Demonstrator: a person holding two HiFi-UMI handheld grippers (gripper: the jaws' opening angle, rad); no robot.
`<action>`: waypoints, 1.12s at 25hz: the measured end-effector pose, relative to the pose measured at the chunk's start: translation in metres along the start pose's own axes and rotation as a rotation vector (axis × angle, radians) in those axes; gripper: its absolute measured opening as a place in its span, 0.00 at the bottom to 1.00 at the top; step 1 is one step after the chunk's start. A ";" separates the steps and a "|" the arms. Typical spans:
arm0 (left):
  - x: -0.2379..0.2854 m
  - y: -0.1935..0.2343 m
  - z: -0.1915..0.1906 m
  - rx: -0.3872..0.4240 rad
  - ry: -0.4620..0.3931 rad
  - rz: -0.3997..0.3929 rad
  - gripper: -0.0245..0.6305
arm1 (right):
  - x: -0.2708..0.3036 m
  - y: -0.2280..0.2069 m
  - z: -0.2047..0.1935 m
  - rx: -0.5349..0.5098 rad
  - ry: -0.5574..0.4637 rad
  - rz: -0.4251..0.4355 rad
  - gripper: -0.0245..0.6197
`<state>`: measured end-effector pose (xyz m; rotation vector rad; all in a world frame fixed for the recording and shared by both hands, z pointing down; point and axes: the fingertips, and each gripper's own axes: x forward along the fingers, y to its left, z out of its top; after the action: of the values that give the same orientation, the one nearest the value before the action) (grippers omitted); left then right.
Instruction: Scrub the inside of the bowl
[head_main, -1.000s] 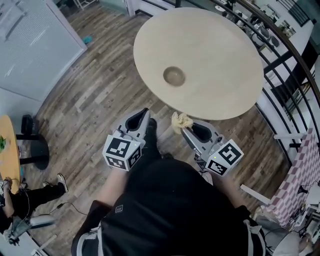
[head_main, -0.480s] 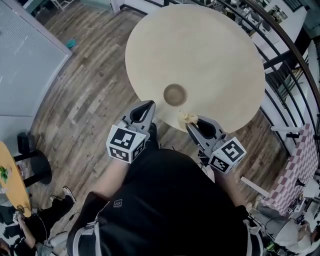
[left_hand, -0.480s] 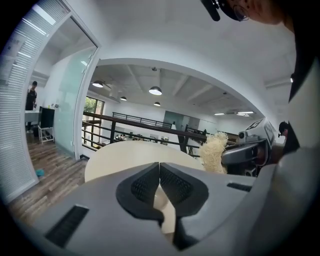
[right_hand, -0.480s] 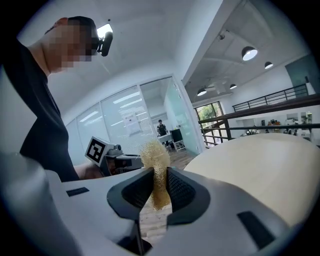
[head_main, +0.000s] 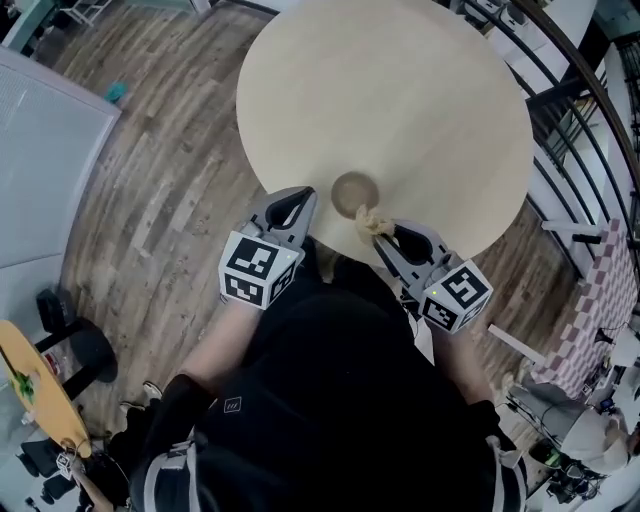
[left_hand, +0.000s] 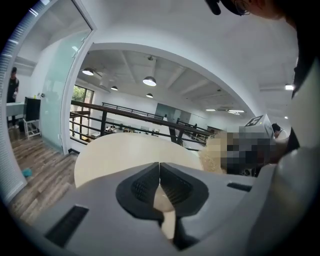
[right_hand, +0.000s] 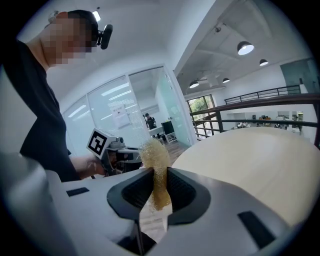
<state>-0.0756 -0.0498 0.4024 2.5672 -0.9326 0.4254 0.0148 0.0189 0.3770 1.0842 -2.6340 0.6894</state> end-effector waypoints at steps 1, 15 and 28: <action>0.005 0.001 -0.003 0.000 0.015 -0.008 0.05 | 0.002 -0.005 -0.004 -0.007 0.014 -0.003 0.15; 0.071 0.004 -0.065 -0.027 0.225 -0.047 0.05 | 0.044 -0.072 -0.076 -0.087 0.243 0.008 0.15; 0.116 0.018 -0.132 -0.020 0.429 -0.106 0.12 | 0.083 -0.101 -0.142 -0.354 0.518 0.046 0.15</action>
<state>-0.0223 -0.0673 0.5693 2.3536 -0.6390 0.8846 0.0302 -0.0238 0.5646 0.6403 -2.2200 0.4147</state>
